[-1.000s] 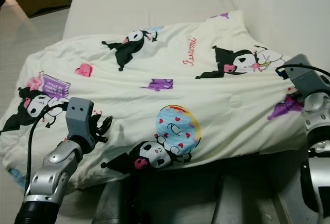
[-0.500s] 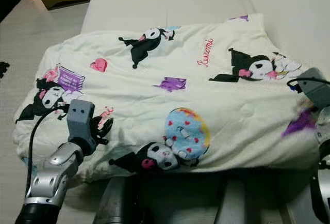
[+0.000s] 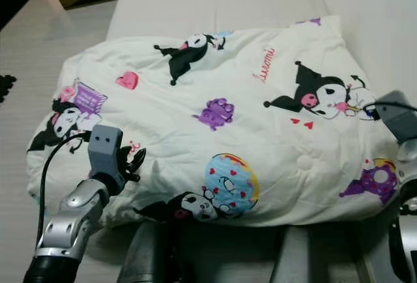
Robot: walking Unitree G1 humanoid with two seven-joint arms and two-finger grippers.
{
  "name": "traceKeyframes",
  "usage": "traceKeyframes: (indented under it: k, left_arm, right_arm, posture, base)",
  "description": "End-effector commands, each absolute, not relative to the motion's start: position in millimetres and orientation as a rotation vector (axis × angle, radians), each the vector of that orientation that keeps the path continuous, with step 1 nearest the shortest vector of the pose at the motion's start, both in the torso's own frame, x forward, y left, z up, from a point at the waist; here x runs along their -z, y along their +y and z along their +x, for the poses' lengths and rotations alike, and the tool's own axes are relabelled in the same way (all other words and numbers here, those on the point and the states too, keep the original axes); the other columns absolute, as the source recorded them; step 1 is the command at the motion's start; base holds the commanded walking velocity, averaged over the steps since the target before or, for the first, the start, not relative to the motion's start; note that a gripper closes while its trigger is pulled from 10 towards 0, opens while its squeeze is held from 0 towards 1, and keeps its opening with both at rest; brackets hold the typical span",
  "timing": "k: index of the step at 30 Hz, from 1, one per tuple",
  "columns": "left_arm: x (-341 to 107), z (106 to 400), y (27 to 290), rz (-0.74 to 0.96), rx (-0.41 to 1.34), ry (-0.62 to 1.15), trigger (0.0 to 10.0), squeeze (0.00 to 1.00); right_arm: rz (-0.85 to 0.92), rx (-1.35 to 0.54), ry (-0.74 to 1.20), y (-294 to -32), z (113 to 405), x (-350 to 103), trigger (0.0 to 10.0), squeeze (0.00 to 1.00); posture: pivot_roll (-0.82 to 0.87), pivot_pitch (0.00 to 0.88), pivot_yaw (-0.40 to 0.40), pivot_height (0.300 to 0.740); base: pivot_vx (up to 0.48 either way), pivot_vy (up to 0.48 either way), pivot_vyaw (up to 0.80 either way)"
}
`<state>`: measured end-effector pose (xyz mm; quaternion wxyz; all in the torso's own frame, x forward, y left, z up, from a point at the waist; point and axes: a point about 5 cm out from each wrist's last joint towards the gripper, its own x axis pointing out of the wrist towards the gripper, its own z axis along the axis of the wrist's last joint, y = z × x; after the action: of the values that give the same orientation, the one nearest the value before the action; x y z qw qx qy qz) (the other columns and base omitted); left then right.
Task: Clean up the room
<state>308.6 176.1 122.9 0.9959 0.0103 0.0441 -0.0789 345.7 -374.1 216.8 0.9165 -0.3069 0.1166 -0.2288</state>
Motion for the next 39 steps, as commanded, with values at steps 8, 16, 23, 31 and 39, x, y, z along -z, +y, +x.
traceKeyframes:
  k: [8,16,23,31,39]
  left_arm:
    - [-110.0,320.1,186.8,-0.015,0.08,0.102,10.0,0.0]
    - [-106.1,329.0,219.6,-0.013,-0.05,0.105,10.0,0.0]
    - [-75.7,323.9,228.1,0.028,-0.082,0.218,10.0,0.0]
    - [-13.3,294.9,214.7,0.047,-0.081,0.45,10.0,0.0]
    - [14.8,271.2,215.0,0.071,-0.093,0.573,10.0,0.0]
  right_arm:
    - [-0.019,-0.217,0.069,-252.4,372.2,-171.4,10.0,0.0]
    - [0.203,-0.36,0.154,-188.2,351.7,-105.3,10.0,0.0]
    - [0.297,-0.35,0.324,-165.5,325.6,-46.9,10.0,0.0]
    - [0.307,-0.286,0.596,-153.8,276.6,15.5,10.0,0.0]
    - [0.274,-0.245,0.724,-156.3,250.4,40.7,10.0,0.0]
  posture:
    - [-0.01,0.117,-0.01,0.512]
    - [-0.03,0.03,-0.025,0.534]
    - [-0.05,0.0,-0.024,0.548]
    - [-0.06,0.0,-0.028,0.574]
    - [-0.06,0.0,-0.032,0.592]
  base:
    - [0.0,0.0,0.0]
    - [0.0,0.0,0.0]
    - [0.0,0.0,0.0]
    - [0.0,0.0,0.0]
    - [0.0,0.0,0.0]
